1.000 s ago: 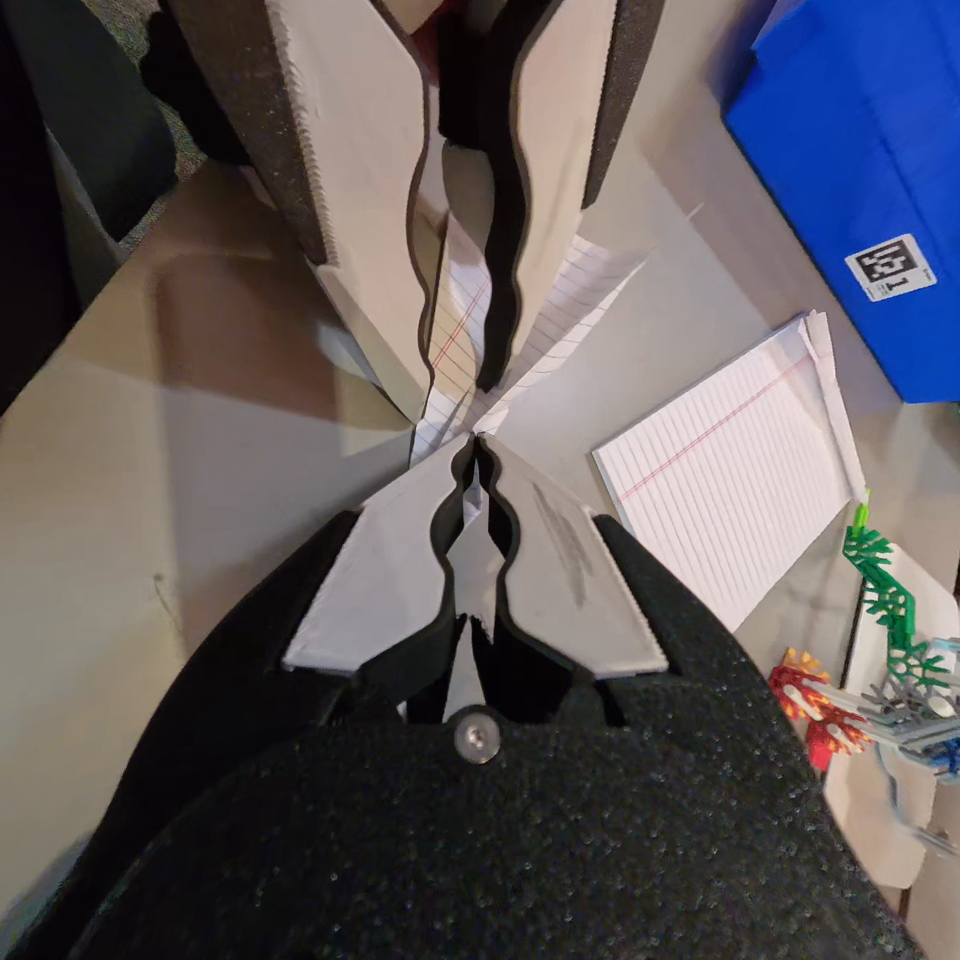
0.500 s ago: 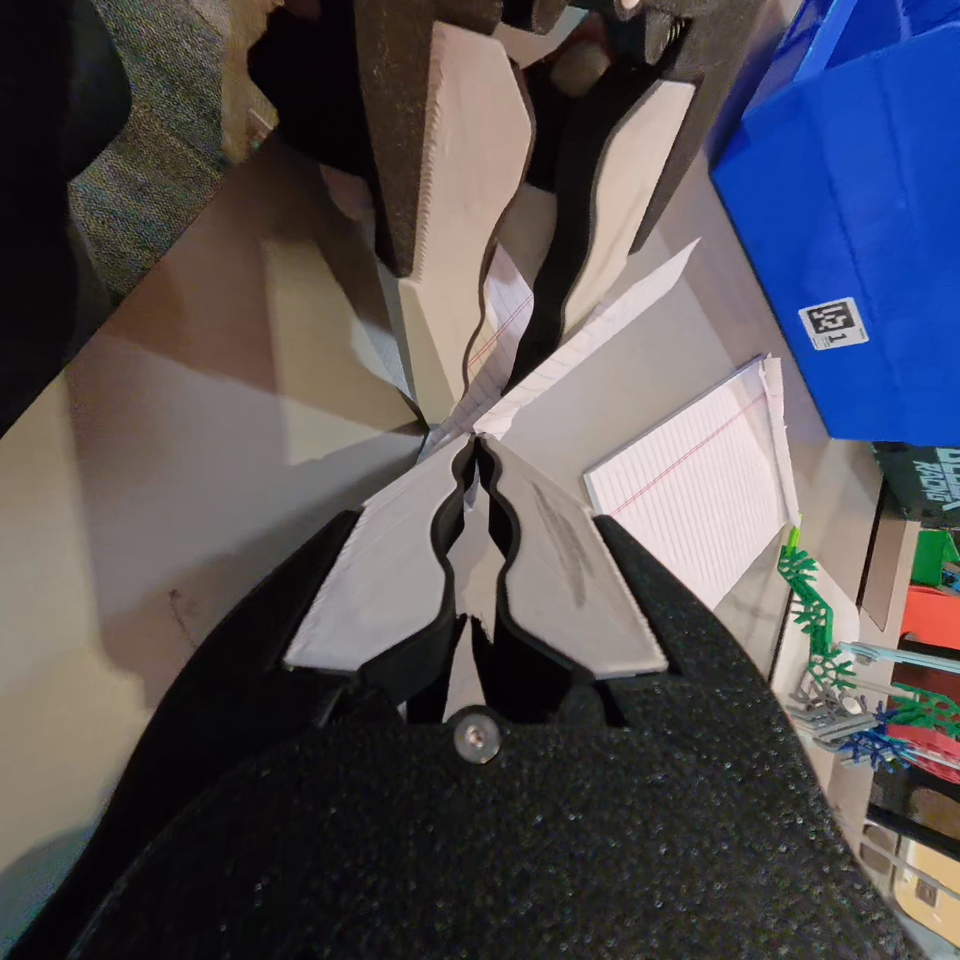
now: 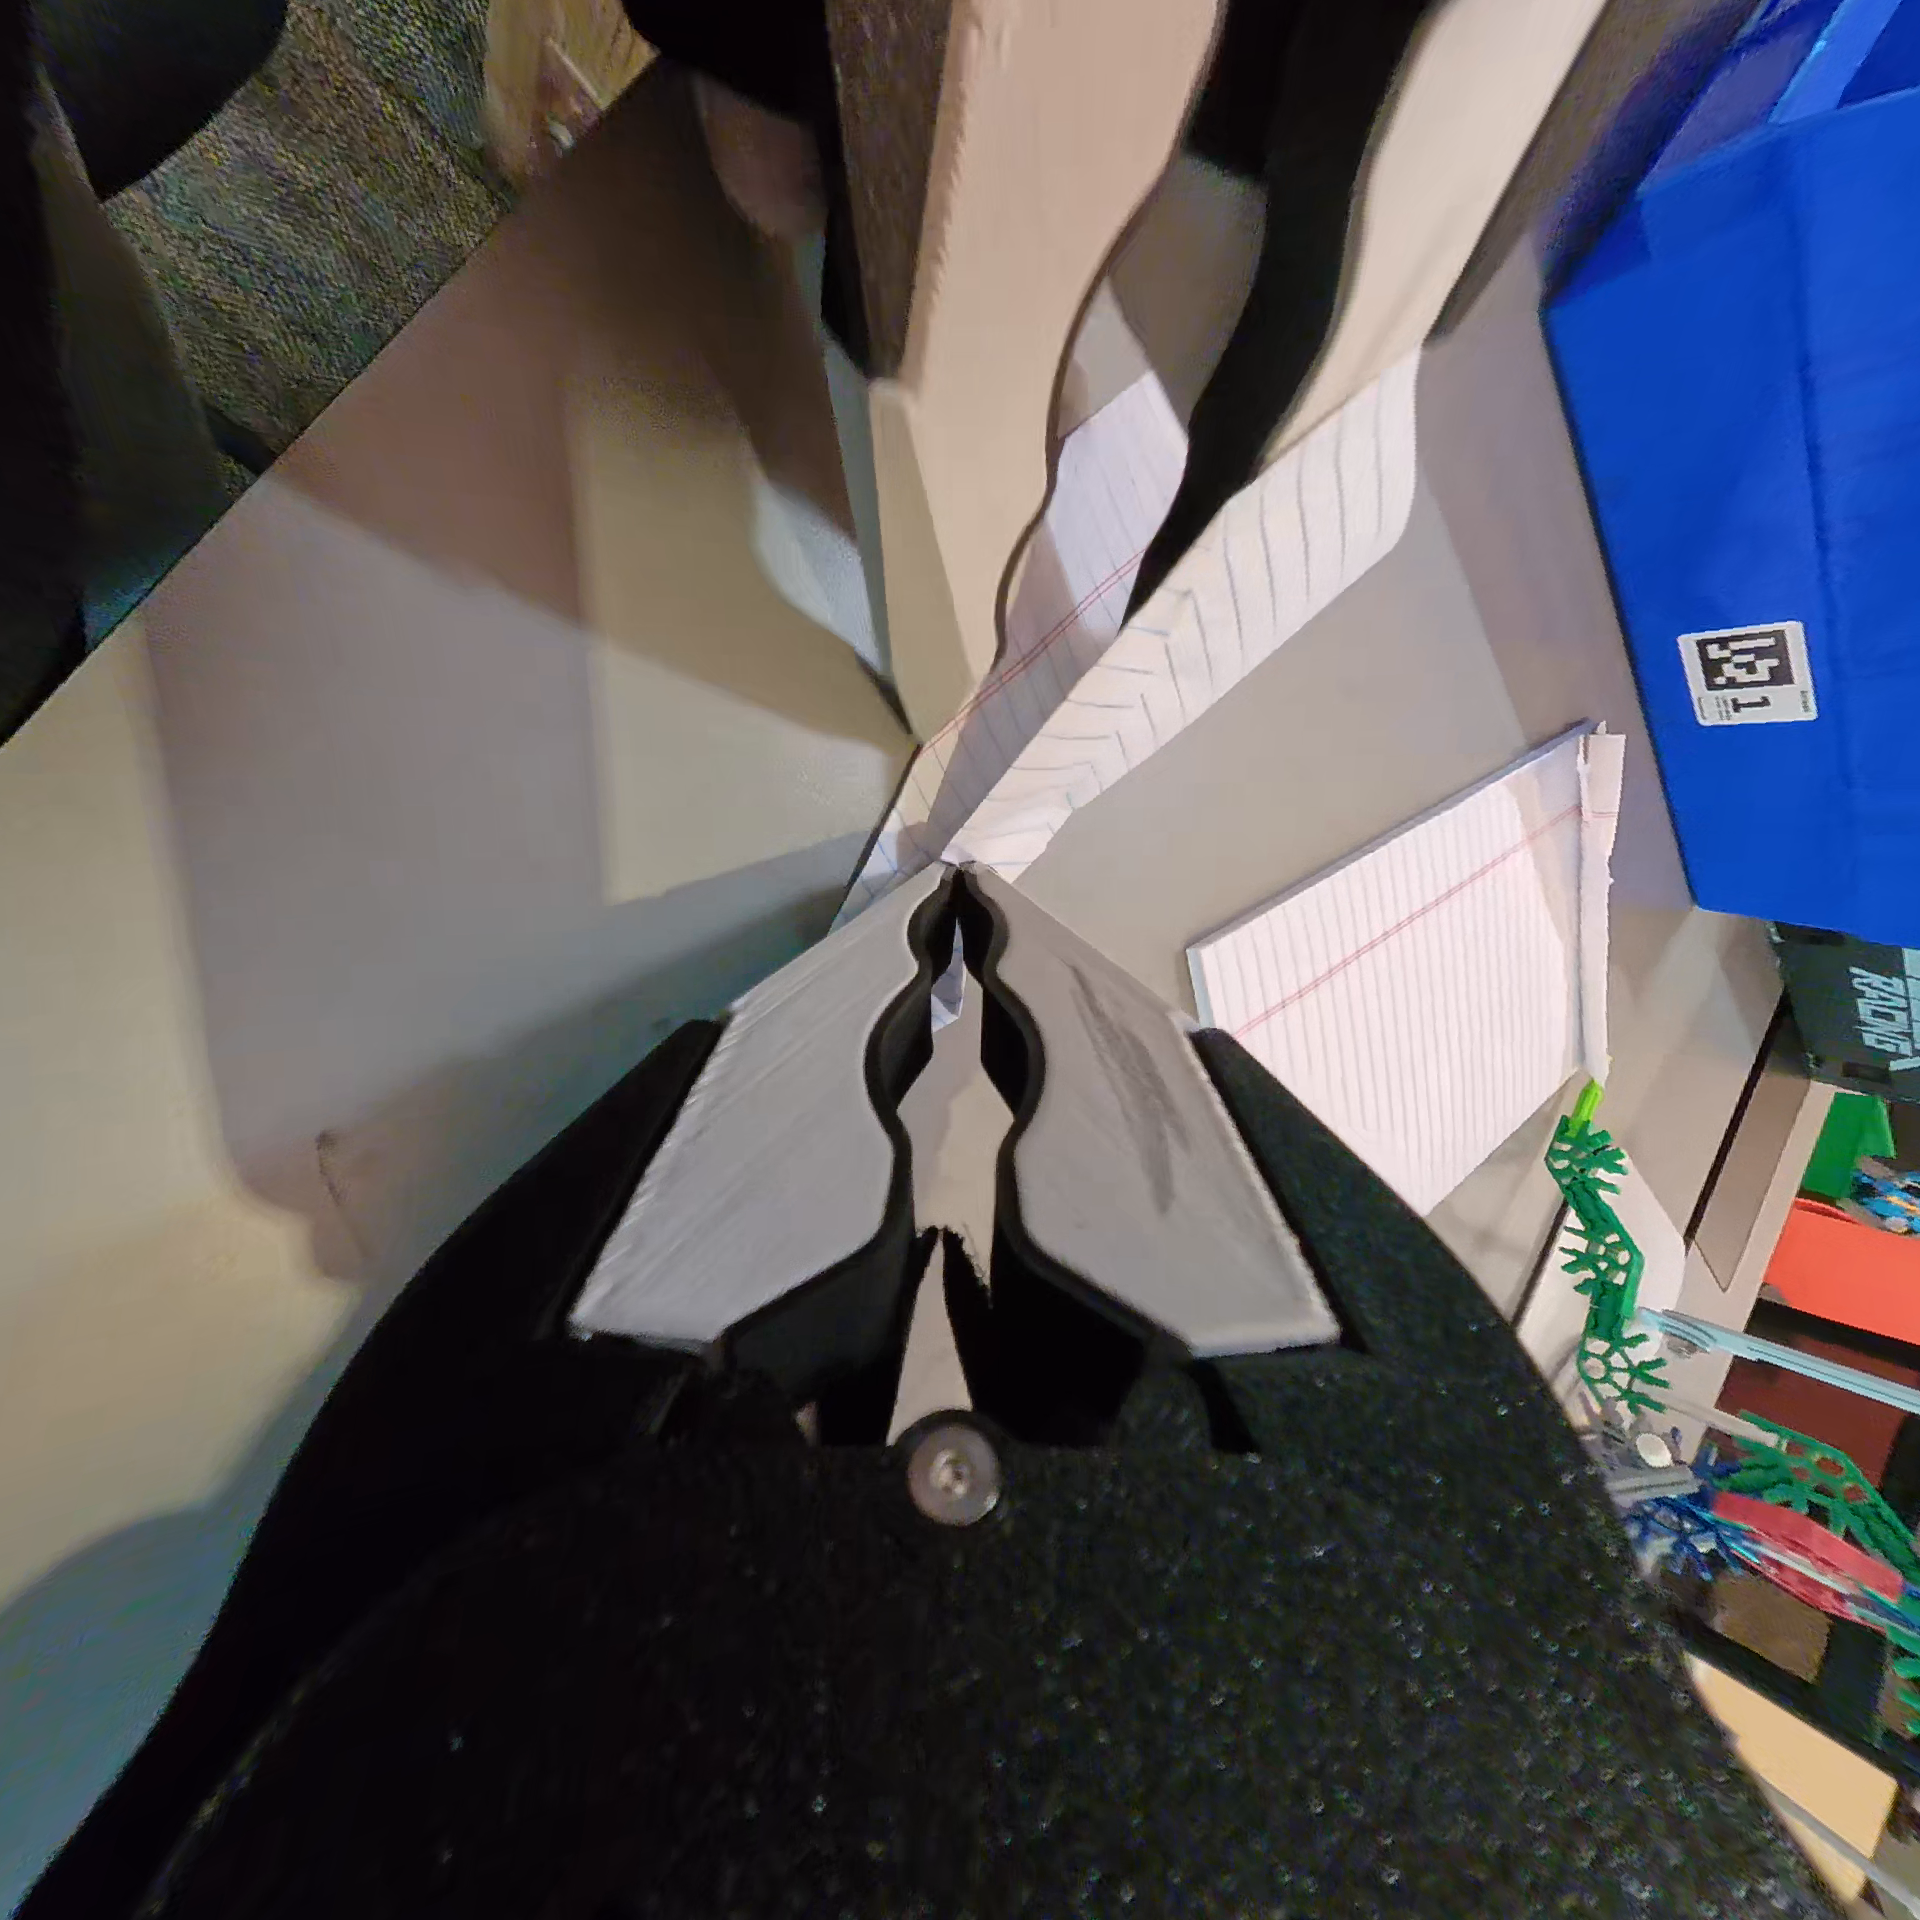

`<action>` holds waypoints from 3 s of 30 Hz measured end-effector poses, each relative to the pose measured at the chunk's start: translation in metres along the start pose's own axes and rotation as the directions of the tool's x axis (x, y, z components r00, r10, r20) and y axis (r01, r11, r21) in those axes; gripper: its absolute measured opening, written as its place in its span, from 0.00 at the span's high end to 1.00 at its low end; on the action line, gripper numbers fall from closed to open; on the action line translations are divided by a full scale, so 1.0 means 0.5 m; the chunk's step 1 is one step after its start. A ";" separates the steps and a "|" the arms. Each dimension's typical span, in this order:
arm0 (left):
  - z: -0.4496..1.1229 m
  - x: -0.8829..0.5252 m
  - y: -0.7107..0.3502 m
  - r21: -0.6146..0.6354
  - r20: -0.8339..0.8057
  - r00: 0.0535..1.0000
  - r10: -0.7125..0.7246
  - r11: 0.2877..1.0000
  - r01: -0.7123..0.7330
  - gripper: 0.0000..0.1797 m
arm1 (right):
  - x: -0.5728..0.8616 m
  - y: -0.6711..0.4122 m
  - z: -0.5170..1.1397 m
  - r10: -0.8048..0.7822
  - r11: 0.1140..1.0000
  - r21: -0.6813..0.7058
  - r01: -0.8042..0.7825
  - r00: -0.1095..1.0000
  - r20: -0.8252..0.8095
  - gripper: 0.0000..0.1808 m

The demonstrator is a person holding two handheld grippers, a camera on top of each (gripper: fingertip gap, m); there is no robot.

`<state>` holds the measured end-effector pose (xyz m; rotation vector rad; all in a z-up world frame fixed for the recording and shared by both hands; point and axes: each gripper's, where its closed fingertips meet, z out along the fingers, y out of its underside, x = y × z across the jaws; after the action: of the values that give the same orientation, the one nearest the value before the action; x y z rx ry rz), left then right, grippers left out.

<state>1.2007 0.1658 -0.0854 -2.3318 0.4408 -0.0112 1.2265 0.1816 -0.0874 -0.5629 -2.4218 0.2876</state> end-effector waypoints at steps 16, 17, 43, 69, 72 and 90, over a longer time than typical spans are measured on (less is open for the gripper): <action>-0.020 0.019 -0.009 -0.025 0.172 0.961 0.218 0.976 -0.217 0.80 | 0.000 0.000 0.000 0.019 1.000 -0.025 -0.018 1.000 0.022 1.00; -0.017 0.015 -0.001 -0.034 0.164 0.965 0.206 0.979 -0.203 0.80 | 0.000 0.000 0.000 0.017 0.999 -0.028 -0.017 1.000 0.021 1.00; -0.022 -0.060 0.036 -0.067 -0.010 0.995 0.095 0.993 -0.096 0.86 | 0.012 -0.017 -0.031 0.567 0.811 0.055 -0.583 0.805 0.176 0.74; -0.027 -0.080 0.038 -0.053 -0.082 0.978 0.192 0.979 -0.197 0.82 | -0.011 0.015 -0.017 0.536 0.840 0.042 -0.542 0.813 -0.229 1.00; -0.052 -0.072 0.003 0.026 -0.016 0.968 0.252 0.968 -0.251 0.80 | -0.011 0.016 -0.017 0.503 0.858 0.022 -0.513 0.830 -0.241 1.00; 0.016 0.103 -0.030 0.030 -0.263 0.902 0.343 0.937 -0.348 0.86 | -0.013 0.010 -0.020 0.590 0.807 0.071 -0.586 0.799 -0.116 1.00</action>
<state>1.2548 0.1648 -0.0869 -2.2445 0.9894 -0.1509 1.2389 0.1838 -0.0850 -1.2822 -2.0481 0.5267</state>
